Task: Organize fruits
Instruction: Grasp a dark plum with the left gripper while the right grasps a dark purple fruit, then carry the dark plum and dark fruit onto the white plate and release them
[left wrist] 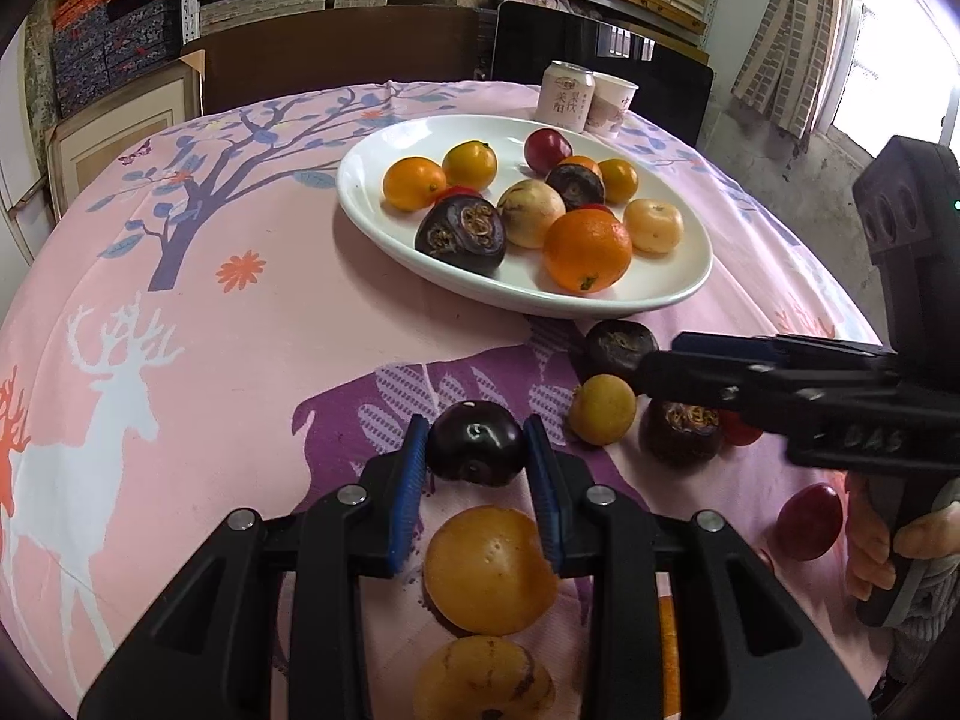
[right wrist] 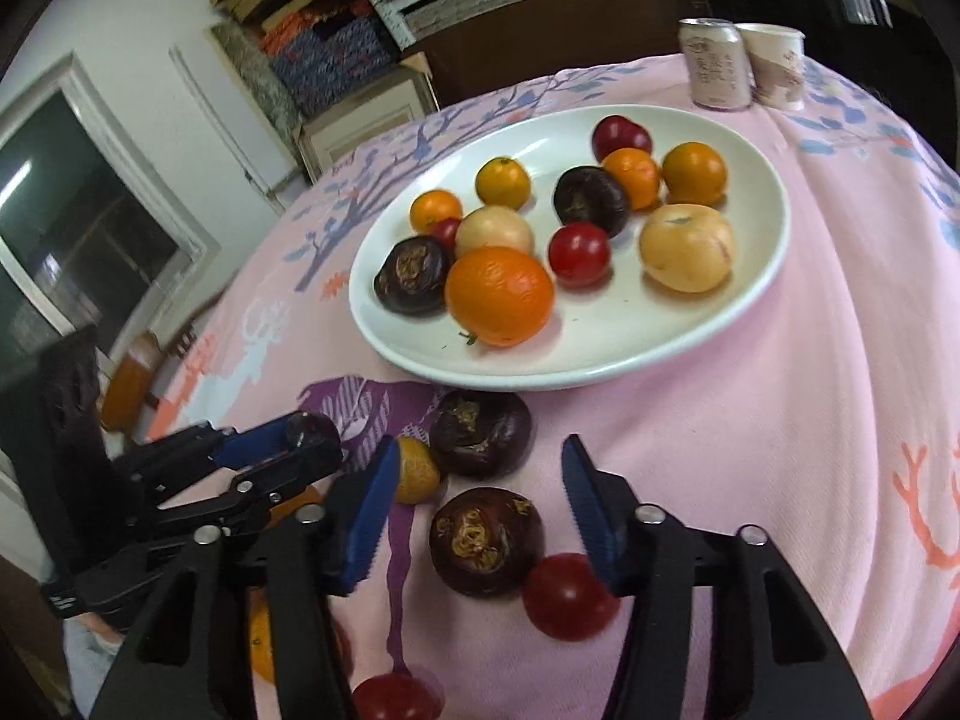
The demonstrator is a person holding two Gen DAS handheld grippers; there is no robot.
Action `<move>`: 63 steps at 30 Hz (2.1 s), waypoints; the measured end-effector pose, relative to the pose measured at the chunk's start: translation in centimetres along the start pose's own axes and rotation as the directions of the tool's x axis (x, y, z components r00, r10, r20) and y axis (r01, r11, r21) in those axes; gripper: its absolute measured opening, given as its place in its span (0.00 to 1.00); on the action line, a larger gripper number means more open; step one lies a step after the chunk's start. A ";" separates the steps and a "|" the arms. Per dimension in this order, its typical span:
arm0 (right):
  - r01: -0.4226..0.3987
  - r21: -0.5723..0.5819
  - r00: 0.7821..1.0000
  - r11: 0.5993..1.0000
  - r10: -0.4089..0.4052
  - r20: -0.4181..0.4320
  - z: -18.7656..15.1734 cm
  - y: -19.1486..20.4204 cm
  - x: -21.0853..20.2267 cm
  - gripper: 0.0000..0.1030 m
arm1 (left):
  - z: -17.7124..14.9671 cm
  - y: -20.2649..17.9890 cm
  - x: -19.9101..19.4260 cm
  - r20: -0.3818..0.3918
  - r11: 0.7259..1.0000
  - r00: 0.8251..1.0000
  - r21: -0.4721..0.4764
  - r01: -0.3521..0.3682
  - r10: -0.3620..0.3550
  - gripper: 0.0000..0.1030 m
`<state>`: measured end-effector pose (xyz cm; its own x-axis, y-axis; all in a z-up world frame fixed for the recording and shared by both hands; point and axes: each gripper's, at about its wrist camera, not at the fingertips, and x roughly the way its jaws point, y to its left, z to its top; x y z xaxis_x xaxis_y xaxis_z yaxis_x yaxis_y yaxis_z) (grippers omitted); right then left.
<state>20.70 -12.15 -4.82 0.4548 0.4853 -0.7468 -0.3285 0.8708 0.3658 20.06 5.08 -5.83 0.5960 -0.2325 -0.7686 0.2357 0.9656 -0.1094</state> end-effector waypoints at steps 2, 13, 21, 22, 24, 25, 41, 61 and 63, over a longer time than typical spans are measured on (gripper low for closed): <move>0.019 -0.014 1.000 1.000 -0.019 0.006 0.2 0.5 0.3 0.47 | 0.0 -0.1 0.0 -0.002 1.000 1.000 0.001 0.002 -0.002 0.31; -0.019 0.068 0.998 0.997 0.023 -0.058 1.5 -1.1 1.1 0.39 | -0.1 0.3 1.0 -0.041 1.000 0.999 -0.018 0.004 -0.005 0.31; 0.057 -0.011 0.994 0.998 -0.058 -0.090 1.3 0.4 1.8 0.39 | -0.2 0.0 1.1 -0.041 1.000 0.999 -0.008 0.000 -0.001 0.31; 0.083 -0.035 0.992 0.996 -0.086 -0.094 1.5 1.0 2.0 0.39 | -0.2 0.0 1.1 -0.040 1.000 0.999 -0.009 0.001 -0.002 0.31; 0.113 -0.070 0.988 0.991 -0.119 -0.097 1.6 1.4 2.2 0.40 | -0.2 0.1 1.1 -0.041 1.000 0.999 -0.011 0.003 -0.003 0.31; 0.114 -0.079 0.988 0.990 -0.121 -0.092 1.6 1.4 2.1 0.40 | -0.2 0.1 1.1 -0.040 1.000 0.999 -0.011 0.003 -0.004 0.31; -0.075 0.038 0.997 0.996 0.073 0.037 -2.2 -2.0 -2.6 0.39 | -0.4 -0.1 0.5 0.002 1.000 1.000 -0.001 -0.007 0.007 0.31; -0.013 0.008 0.975 1.000 0.011 0.223 4.4 -2.2 -6.3 0.39 | 10.4 -1.6 -0.7 0.100 0.999 0.995 -0.039 0.011 -0.007 0.31; 0.012 -0.010 0.975 1.000 -0.010 0.222 4.8 -2.2 -5.4 0.39 | 12.6 -2.1 0.8 0.086 1.000 0.996 -0.020 -0.015 0.017 0.31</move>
<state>22.95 -16.30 1.12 0.6304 0.4822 -0.6084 -0.3313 0.8759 0.3508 29.71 1.47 1.76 0.6636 -0.2256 -0.7132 0.2117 0.9711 -0.1102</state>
